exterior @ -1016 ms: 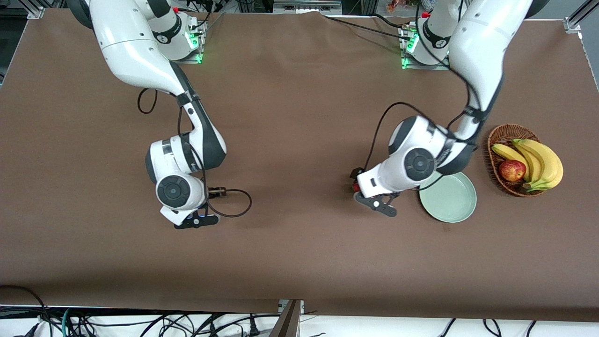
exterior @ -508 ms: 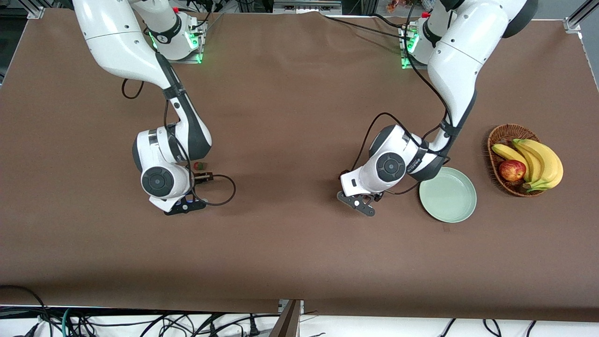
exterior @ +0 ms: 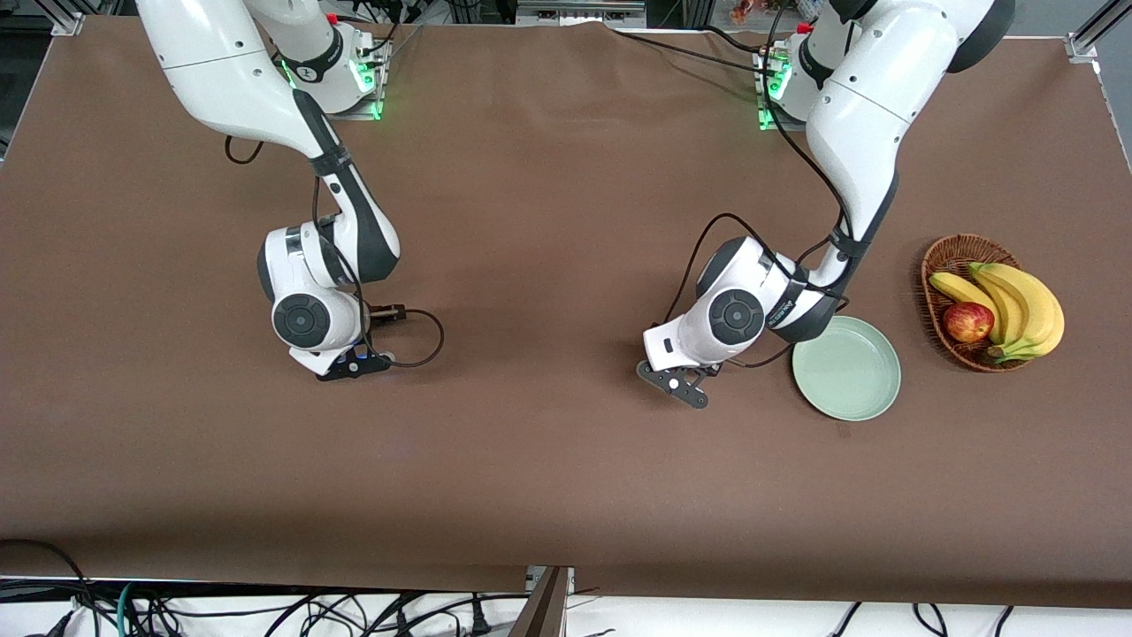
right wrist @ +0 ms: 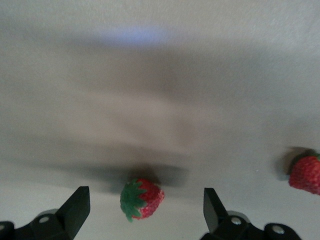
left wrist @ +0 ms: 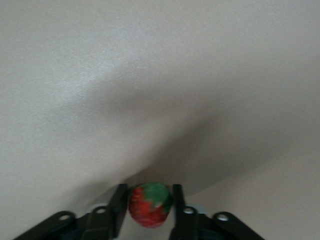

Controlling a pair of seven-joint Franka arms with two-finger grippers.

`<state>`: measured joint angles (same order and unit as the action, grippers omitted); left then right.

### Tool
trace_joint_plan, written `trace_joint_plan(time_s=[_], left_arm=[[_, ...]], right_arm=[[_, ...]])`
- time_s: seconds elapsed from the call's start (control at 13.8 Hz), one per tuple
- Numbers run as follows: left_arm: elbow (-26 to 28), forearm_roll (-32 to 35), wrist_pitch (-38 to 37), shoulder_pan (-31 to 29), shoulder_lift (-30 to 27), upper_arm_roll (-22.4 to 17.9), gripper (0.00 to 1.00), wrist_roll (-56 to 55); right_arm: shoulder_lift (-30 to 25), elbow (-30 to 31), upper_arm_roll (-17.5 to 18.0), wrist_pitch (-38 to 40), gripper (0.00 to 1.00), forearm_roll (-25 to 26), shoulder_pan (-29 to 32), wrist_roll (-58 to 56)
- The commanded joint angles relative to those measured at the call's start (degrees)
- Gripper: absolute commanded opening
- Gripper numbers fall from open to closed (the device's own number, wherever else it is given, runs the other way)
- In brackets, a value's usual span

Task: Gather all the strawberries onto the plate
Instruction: 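Place the strawberry on the plate with the left gripper while the right gripper grasps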

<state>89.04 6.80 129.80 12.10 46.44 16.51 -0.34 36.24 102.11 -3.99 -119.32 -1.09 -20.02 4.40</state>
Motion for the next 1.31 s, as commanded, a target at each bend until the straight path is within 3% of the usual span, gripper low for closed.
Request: trace_joint_plan(time_s=[0.0,0.15,0.51,0.73,0.8,0.94,1.23], left_arm=[[-0.53,1.20,-3.92,-1.45,-1.78,-0.25,0.04,1.12],[-1.06,1.20,-8.40,-4.61,-4.41,-0.16,0.05,4.45],[-1.15,1.20,-18.61,-16.63,-9.08,-0.34,0.06,23.41],[-0.62,1.20,-18.45,-21.92,-8.30,-0.86,0.15,33.89],[-0.62,1.20,-18.10,-23.16,-7.34,-0.86,0.27,34.70],[-0.62,1.20,-18.01,-23.96,-6.80,-0.78,1.00,35.23],[-1.23,1.20,-18.09,-23.35,-7.33,-0.78,1.00,35.41]], right_arm=[[-2.40,3.79,0.38,-1.53,1.00,-1.20,0.34,-1.15],[-2.40,4.15,0.38,-1.79,0.93,-1.20,0.34,-1.15],[-2.40,4.06,0.47,-2.06,0.42,-1.55,0.34,-1.15],[-2.31,3.80,0.47,-2.15,0.33,-2.87,0.34,-1.15],[-2.31,3.80,0.56,-2.06,0.31,-2.87,0.34,-1.15],[-2.31,3.62,0.56,-2.06,0.27,-2.87,0.25,-1.15],[-2.05,0.39,0.65,-1.97,0.18,-5.31,0.25,-0.27]])
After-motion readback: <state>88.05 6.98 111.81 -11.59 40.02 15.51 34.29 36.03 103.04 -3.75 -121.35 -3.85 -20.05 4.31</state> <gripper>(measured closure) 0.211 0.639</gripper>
